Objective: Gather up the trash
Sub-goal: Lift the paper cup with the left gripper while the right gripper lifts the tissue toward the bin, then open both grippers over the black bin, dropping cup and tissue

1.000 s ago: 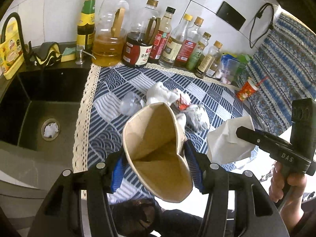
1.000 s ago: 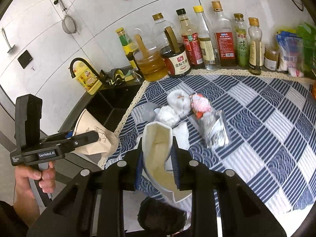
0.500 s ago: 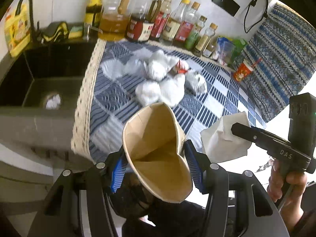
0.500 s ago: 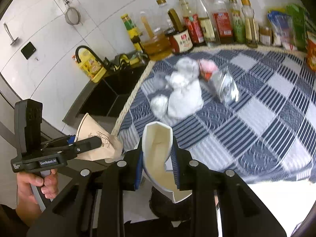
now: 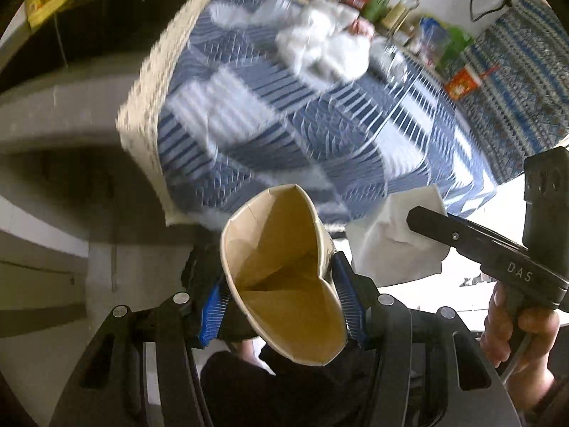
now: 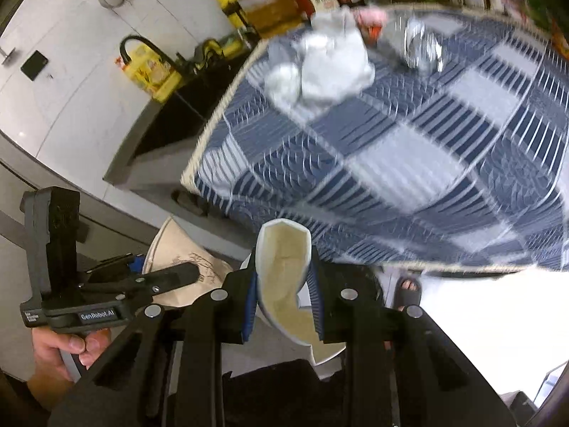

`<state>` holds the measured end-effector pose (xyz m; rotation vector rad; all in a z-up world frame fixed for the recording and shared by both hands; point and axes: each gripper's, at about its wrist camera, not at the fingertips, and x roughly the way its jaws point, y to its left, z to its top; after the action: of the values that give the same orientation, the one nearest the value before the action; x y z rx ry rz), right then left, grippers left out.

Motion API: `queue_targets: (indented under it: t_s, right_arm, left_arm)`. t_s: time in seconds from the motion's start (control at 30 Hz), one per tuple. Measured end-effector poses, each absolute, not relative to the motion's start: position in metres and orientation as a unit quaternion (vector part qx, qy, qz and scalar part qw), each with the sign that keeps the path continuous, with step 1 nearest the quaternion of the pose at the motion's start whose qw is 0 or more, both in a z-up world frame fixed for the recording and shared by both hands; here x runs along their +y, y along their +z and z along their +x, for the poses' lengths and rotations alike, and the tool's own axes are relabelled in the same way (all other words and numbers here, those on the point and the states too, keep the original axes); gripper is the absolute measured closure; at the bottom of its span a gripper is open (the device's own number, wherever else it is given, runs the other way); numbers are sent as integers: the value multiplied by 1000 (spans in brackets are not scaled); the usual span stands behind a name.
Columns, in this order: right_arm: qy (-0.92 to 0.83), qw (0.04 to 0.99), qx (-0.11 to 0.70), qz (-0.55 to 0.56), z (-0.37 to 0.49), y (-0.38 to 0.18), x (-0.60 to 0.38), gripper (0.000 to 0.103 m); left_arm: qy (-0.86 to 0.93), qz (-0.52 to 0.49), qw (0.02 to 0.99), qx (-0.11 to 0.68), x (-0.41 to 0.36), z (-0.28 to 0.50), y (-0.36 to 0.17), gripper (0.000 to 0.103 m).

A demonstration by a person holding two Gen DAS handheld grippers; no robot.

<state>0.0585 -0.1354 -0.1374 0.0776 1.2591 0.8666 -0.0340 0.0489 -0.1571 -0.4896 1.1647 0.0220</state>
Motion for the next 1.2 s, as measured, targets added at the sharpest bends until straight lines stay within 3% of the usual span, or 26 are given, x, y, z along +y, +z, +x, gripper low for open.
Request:
queue_targets:
  t_s: [0.77,1.0,1.1,1.13,1.17,1.2]
  right_arm:
    - [292,667,681,76,66,-307,-137,76]
    - [261,653,706,80,68,-336,-136,75]
    - [256,650,710,88,70,-339,-137,71]
    - [259,643,714,97,71,-341,-137,60]
    - [257,642,715,104,72,-342,-138,55]
    - [252,645,714,105,73,-342,-139,49]
  left_arm:
    - [44,-300,699,648,64,-45,-324,49]
    - [57,-315,671,669,66,-49,-359,48]
    - [50,-311,671,671,64,-46,-362,48]
    - [48,-312,670,672,63,-45,-361,46]
    - [47,-313,667,675,62,-44,-363,42]
    - [50,-311,665,677,61,-43,-364,31]
